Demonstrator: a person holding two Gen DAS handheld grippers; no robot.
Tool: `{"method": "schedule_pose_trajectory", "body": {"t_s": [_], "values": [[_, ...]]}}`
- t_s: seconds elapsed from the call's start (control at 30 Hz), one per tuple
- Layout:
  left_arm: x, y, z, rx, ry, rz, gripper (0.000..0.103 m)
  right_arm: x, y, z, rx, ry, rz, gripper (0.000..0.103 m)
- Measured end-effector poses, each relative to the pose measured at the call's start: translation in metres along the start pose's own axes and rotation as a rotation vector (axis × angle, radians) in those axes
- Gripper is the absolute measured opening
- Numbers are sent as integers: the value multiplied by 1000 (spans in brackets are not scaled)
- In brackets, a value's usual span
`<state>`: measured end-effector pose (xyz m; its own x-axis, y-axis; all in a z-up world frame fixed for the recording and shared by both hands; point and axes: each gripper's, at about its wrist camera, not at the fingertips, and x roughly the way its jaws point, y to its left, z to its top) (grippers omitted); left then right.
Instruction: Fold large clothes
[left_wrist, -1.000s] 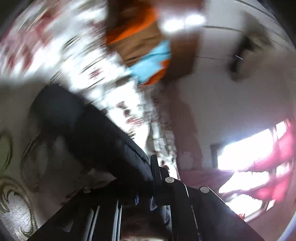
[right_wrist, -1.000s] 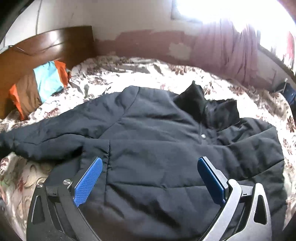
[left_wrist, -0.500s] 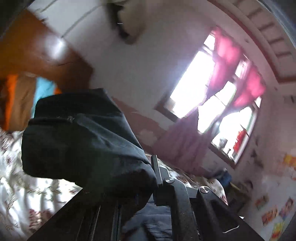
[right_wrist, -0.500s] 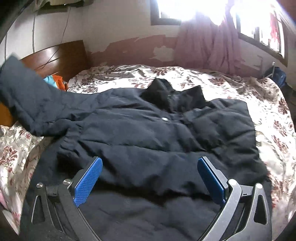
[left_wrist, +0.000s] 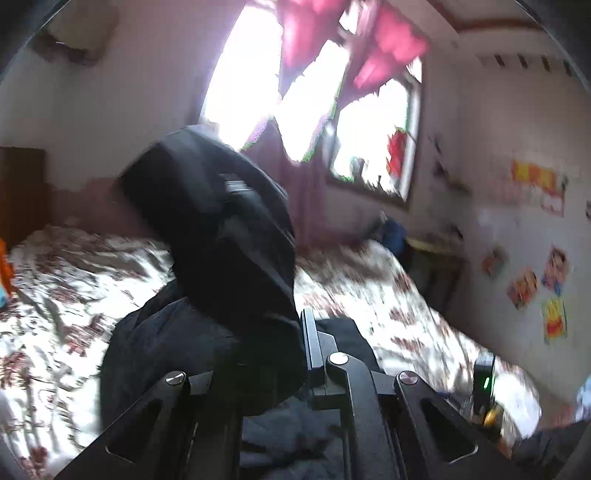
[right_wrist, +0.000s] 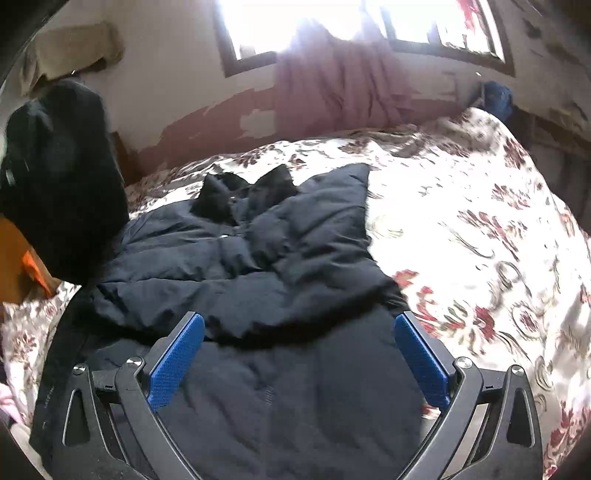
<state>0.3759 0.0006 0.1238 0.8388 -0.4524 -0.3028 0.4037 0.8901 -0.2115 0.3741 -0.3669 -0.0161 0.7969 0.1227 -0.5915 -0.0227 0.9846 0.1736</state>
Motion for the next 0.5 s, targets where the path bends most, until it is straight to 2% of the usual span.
{"method": "schedule_pose_trajectory", "body": {"t_s": [0.13,0.2,0.33,0.5], "values": [[46,-29,-39,-14,161,-67,9,-1,-22,-9,32,13,14,101],[66,-38,-65,-24,260,-83,12,-2,-30,-16,48,22,34,101],[94,-52,-123,-10,450,-71,13,-2,-40,-28,91,47,83,101],[94,-55,-160,8,543,-48,23,3,-43,-35,138,75,143,101]]}}
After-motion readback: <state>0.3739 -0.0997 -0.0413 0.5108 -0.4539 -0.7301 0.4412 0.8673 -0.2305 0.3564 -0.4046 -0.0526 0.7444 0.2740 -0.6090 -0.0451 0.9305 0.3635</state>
